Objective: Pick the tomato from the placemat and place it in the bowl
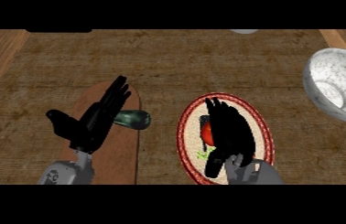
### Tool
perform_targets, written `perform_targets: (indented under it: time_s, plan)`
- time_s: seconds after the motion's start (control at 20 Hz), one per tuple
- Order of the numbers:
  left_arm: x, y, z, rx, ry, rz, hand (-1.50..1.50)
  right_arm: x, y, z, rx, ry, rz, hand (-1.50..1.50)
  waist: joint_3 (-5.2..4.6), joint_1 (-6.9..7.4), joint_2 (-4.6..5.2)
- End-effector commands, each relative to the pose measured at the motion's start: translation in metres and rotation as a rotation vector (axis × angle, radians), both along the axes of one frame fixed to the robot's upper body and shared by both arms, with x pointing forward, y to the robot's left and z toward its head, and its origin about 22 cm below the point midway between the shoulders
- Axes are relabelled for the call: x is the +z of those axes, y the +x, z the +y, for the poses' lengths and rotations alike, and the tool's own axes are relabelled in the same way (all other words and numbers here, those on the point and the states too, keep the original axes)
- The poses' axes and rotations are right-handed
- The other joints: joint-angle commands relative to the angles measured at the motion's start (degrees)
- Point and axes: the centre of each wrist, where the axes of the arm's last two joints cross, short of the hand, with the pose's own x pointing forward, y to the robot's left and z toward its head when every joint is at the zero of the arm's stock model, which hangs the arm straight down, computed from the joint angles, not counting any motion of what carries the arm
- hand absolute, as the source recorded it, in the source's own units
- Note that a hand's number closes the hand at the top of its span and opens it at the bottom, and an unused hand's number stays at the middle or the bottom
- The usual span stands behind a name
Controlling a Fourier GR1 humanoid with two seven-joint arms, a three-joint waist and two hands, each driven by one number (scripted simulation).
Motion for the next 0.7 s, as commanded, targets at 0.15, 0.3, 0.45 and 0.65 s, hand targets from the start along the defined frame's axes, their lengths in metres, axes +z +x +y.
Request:
perform_targets:
  time_s: [0.15, 0.3, 0.45, 0.65]
  plan:
    - [-0.010, 0.005, 0.002, -0.008, -0.015, -0.010, 0.00, 0.001, 0.008, 0.017, -0.058, -0.113, 0.046, -1.50, 0.00, -0.01, 0.04]
    - [-0.007, 0.005, 0.003, 0.000, 0.004, -0.005, 0.00, -0.022, -0.011, 0.019, -0.057, -0.118, 0.052, -1.50, 0.02, -0.13, -0.01]
    - [-0.007, -0.002, 0.005, -0.002, -0.002, -0.005, 0.00, -0.041, -0.002, 0.012, -0.057, -0.119, 0.056, -1.50, 0.03, 0.01, 0.00]
    - [-0.018, 0.008, -0.007, -0.007, -0.009, 0.002, 0.00, -0.054, 0.021, 0.017, -0.077, -0.116, 0.045, -1.50, 0.03, 0.06, 0.11]
